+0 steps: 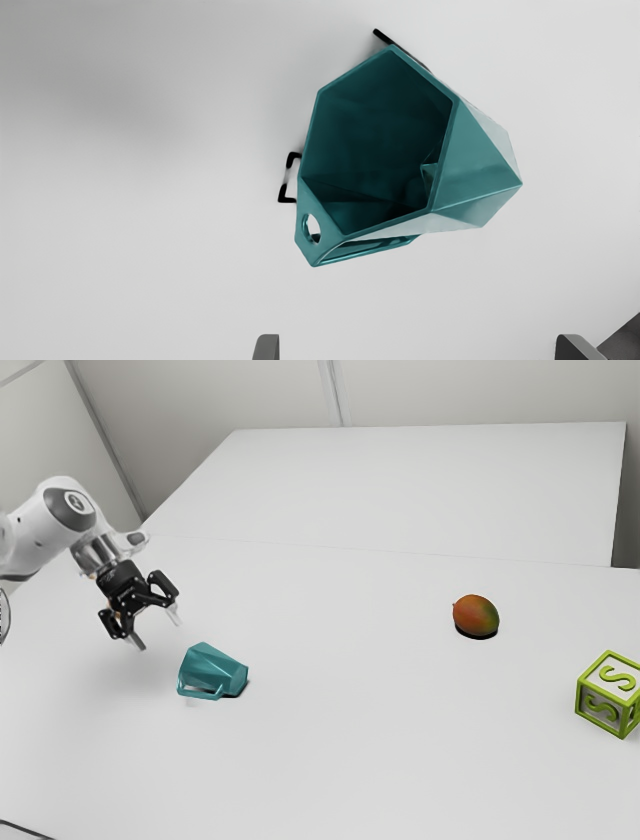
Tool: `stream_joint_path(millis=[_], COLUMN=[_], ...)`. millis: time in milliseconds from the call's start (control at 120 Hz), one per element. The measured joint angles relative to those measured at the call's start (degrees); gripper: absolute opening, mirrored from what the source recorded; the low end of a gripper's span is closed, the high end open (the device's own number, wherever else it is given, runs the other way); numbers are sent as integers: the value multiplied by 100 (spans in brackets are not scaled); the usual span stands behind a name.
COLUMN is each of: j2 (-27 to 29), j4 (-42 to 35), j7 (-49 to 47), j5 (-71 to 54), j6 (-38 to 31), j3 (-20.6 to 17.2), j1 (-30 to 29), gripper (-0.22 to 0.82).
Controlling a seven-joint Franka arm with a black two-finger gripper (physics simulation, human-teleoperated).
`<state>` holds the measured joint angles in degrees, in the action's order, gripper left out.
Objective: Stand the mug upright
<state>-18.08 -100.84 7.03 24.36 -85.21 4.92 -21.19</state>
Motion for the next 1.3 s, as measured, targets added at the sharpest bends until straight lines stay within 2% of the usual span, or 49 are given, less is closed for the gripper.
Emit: stream_joint_path(millis=[208,667,933,967,1083,1142,1217,1300], j2=[-503,-847,-983,-987,-985,-980,-975,-969], j4=[265,183,76,74,78,81,86,98], j7=[298,672,718,719,721,721,721,709], j5=[332,1136,1458,1468,1454,1444,1435,1429], j6=[-90,-500,-565,-574,-595,-600,-606,-610], j3=[-26,-72,-252,-266,-294,-297,-298,-334], j1=[-35,-30,-21,-19,-17,-17,-9,-2], gripper=[60,60,60,55,24,12,1,-6])
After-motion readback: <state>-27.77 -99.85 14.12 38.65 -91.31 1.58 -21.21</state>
